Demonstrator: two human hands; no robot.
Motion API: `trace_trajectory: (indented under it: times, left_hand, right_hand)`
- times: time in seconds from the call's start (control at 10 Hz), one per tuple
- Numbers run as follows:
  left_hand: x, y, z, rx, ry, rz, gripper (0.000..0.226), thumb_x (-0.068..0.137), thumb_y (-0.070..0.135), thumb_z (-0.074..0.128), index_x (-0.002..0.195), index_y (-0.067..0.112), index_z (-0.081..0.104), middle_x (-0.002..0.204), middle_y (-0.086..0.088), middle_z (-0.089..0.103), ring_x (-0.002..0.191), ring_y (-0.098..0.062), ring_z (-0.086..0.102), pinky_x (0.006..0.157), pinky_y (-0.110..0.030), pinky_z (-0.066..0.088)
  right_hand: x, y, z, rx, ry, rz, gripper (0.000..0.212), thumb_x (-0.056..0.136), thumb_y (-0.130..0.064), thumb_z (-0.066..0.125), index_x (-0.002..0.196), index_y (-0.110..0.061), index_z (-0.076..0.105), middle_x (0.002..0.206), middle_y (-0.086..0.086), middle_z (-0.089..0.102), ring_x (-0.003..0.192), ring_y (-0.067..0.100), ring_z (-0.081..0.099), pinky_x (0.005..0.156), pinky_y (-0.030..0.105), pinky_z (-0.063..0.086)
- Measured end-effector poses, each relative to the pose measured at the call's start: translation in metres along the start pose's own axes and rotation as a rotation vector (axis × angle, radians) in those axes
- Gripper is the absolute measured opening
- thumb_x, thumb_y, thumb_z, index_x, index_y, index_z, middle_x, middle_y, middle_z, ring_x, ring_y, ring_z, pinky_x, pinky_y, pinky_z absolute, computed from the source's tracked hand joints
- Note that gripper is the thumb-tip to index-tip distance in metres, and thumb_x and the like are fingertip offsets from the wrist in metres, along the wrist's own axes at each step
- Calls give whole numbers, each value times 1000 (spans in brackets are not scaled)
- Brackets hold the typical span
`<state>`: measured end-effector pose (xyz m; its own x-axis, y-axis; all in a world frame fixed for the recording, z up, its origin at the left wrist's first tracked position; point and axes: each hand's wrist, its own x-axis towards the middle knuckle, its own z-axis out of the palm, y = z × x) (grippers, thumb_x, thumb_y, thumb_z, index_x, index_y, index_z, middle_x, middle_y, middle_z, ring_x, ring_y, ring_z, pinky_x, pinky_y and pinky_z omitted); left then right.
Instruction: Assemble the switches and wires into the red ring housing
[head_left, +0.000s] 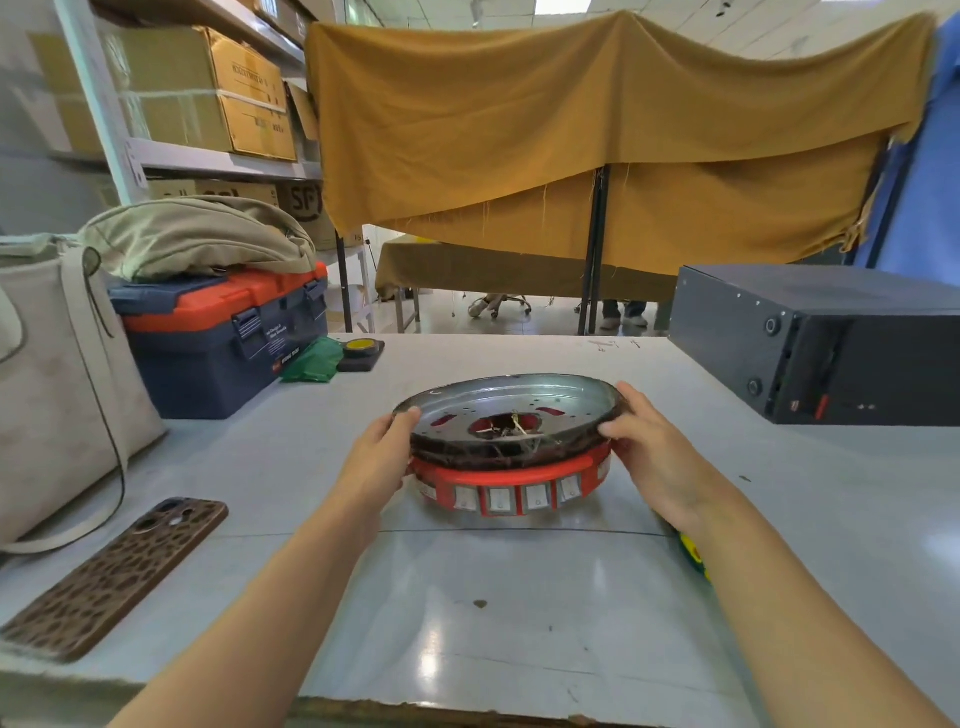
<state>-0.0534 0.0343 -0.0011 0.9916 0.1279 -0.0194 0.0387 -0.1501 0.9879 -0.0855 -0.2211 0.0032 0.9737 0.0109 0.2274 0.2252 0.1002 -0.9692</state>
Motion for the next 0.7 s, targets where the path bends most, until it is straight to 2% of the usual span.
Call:
trace_trajectory:
  times: [0.1,0.2,0.3,0.4,0.5,0.6,0.7]
  left_hand:
    - [-2,-7,4,28,-19,14,20,95,39,44,103,26,57,102,3,64,92,-13,60,76,-30,44]
    - [-2,-14,6,39,-14,8,25,95,36,46,114,24,57,108,0,65,95,-15,60,75,-30,47]
    - [4,-18,6,65,21,2,28,95,36,46,120,26,55,114,-1,64,101,-19,60,92,-39,48]
    - [8,-20,7,97,13,27,28,96,34,43,120,27,55,119,-1,62,107,-20,58,99,-44,45]
    - [11,-22,8,66,-3,31,35,97,35,42,130,25,50,121,-1,61,105,-17,58,92,-38,48]
    - [12,-22,9,31,-42,35,18,98,35,41,109,34,54,104,7,64,88,-7,60,69,-26,47]
    - [15,-24,5,44,-57,61,20,99,40,36,104,36,55,98,13,63,89,-5,59,68,-23,46]
  right_hand:
    - [-1,6,2,94,139,51,19,88,-6,43,101,-13,55,95,0,63,92,15,56,82,26,42]
    - [-1,20,5,-21,192,119,24,91,-23,51,114,-18,55,109,-2,66,101,12,60,89,30,44]
    - [2,25,2,-77,220,140,35,91,-30,52,126,-23,51,120,-4,63,115,14,56,105,38,39]
    - [5,28,0,-108,228,144,35,92,-32,51,126,-28,50,118,-9,63,114,11,55,104,36,39]
    - [6,33,0,-165,252,132,38,92,-32,50,130,-30,47,121,-12,60,116,10,53,101,33,39]
    - [4,34,0,-209,261,129,42,93,-35,48,134,-32,43,126,-13,56,119,10,50,93,28,37]
    - [3,33,1,-210,268,101,43,95,-37,47,137,-34,40,129,-19,51,122,7,46,89,25,34]
